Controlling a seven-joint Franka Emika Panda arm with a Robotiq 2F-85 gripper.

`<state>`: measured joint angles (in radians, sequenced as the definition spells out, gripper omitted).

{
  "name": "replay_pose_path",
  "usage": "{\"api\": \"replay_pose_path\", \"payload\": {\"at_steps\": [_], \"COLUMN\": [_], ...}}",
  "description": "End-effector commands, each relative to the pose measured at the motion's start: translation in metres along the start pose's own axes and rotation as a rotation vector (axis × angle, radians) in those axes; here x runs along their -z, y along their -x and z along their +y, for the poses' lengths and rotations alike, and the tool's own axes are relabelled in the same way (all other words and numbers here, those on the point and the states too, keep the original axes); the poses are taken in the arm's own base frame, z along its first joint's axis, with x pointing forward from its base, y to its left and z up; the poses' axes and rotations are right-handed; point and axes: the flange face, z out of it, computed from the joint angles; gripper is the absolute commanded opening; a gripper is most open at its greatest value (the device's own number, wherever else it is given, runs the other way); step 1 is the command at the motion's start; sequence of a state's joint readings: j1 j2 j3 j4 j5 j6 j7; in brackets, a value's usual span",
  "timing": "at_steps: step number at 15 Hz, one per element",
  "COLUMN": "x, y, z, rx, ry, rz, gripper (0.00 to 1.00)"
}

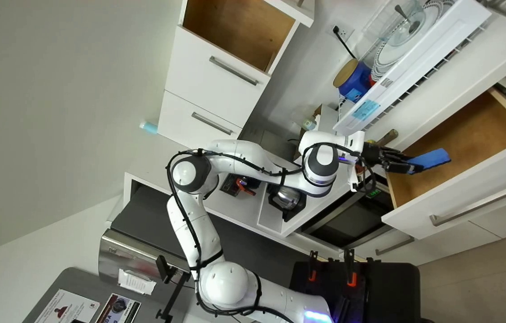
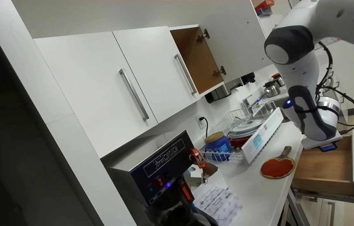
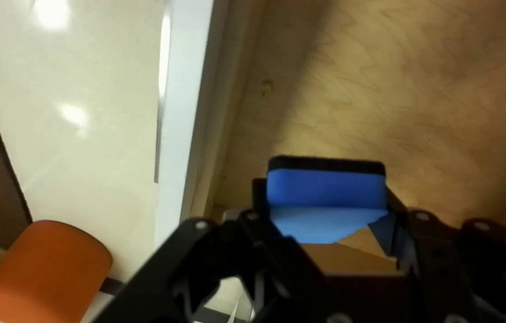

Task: Remove the blue object from the bottom shelf, put it in the drawer and then close the drawer

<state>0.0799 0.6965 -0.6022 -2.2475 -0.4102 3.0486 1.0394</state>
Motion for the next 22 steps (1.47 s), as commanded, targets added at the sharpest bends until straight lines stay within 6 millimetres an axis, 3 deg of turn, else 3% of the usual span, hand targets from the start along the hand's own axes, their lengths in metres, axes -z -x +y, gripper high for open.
{"api": "replay_pose_path", "payload": {"at_steps": [1, 6, 7, 8, 11, 18, 22], "x": [-0.018, -0.023, -0.020, -0.016, -0.003, 0.012, 0.036], "y": [0.000, 0.000, 0.000, -0.001, -0.005, -0.009, -0.001], "z": [-0.019, -0.034, -0.034, -0.032, -0.025, -0.018, 0.007], "rx": [-0.025, -0.078, -0.082, -0.086, -0.091, -0.059, -0.027], "ry": [0.038, 0.058, 0.056, 0.049, 0.025, 0.001, -0.011], "rz": [0.052, 0.084, 0.095, 0.103, 0.125, 0.166, 0.137], "gripper": [0.31, 0.31, 0.81, 0.82, 1.00, 1.00, 1.00]}}
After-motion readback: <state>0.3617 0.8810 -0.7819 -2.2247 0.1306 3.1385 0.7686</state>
